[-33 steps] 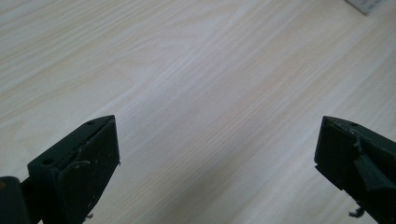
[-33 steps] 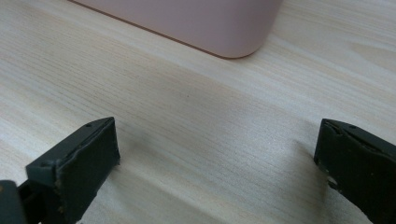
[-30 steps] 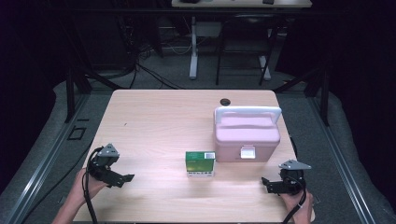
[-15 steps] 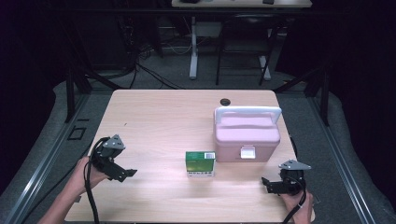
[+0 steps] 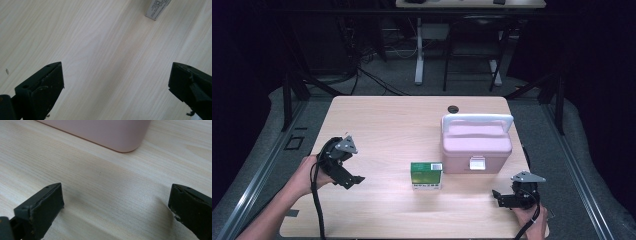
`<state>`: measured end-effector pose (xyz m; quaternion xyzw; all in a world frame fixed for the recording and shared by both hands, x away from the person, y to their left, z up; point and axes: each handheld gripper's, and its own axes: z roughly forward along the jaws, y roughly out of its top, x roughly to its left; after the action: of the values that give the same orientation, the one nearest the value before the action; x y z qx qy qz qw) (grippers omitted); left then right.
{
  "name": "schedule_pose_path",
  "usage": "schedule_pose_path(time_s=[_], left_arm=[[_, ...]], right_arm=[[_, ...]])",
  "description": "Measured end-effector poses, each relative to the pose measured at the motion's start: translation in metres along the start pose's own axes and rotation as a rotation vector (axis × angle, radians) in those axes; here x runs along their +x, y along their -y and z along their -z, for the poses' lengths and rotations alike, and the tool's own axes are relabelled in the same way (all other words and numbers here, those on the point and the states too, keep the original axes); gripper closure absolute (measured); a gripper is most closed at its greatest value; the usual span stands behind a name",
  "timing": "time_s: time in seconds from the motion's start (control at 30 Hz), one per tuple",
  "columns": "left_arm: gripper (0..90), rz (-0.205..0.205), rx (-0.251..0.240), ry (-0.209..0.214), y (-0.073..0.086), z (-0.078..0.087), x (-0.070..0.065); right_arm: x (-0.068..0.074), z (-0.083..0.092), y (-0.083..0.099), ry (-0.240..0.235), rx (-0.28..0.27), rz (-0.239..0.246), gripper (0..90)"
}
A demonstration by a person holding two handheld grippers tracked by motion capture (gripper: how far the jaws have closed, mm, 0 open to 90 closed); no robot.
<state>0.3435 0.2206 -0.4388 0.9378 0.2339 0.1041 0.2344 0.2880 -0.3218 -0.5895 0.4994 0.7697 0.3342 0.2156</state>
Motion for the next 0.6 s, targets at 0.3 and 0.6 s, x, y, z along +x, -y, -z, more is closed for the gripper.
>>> schedule_pose_path(time_s=[0.3,0.6], left_arm=[[0.1,-0.077,0.038,0.014,-0.027,0.003,-0.004],[0.1,-0.159,0.077,0.03,-0.062,0.004,-0.01]], right_arm=[[0.0,0.0,0.0,-0.002,0.004,0.001,0.0],[0.0,0.0,0.0,-0.005,0.0,-0.001,0.0]])
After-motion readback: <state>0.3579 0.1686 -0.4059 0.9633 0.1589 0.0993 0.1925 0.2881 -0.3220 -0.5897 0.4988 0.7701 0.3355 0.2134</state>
